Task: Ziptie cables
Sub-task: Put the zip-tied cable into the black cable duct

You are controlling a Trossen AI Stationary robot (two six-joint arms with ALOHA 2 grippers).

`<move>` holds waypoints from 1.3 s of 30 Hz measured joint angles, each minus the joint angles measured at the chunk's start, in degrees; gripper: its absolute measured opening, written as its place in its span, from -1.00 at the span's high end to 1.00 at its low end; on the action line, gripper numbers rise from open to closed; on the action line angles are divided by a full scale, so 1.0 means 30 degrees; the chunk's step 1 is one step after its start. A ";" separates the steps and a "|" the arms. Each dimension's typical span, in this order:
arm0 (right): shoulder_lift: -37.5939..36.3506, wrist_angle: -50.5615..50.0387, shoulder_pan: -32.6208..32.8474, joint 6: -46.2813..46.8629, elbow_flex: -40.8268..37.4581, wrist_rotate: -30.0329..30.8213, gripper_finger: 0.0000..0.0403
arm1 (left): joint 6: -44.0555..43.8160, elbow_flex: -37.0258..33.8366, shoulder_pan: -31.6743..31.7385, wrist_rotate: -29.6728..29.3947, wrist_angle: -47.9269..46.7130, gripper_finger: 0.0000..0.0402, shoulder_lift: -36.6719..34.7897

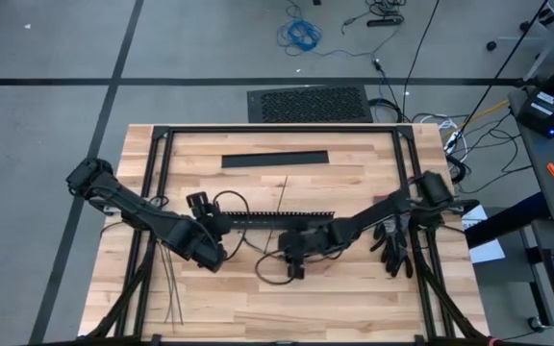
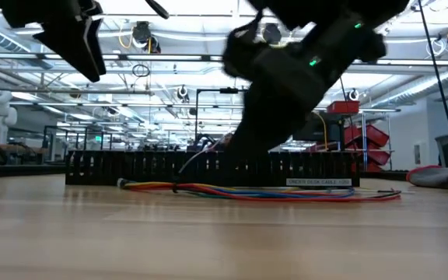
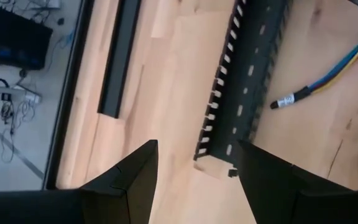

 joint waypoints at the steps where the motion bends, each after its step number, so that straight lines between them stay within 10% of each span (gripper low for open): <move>1: 0.0531 0.0011 0.0051 -0.0304 0.0513 -0.0027 0.37 | -0.0081 -0.0068 -0.0097 0.0091 0.0030 -0.04 0.0000; 15: 0.3617 -0.0183 -0.0097 0.1129 0.2647 -0.0007 0.40 | 0.0985 -0.0781 -0.1036 0.0858 0.4293 -0.04 0.0102; 22: 0.3920 -0.1344 0.0036 0.1776 0.2705 0.0391 0.93 | 0.0944 -0.3605 -0.1095 0.1049 0.7516 -0.04 0.0109; 28: 0.3758 -0.1886 0.0313 0.1425 0.3009 0.0457 0.98 | 0.1991 -0.5260 -0.0986 0.1193 1.0725 -0.04 0.0124; 39: 0.2894 -1.1044 0.1852 0.0088 0.7730 0.1362 1.00 | 0.5603 -0.3973 -0.1212 0.2544 1.2824 -0.04 0.0117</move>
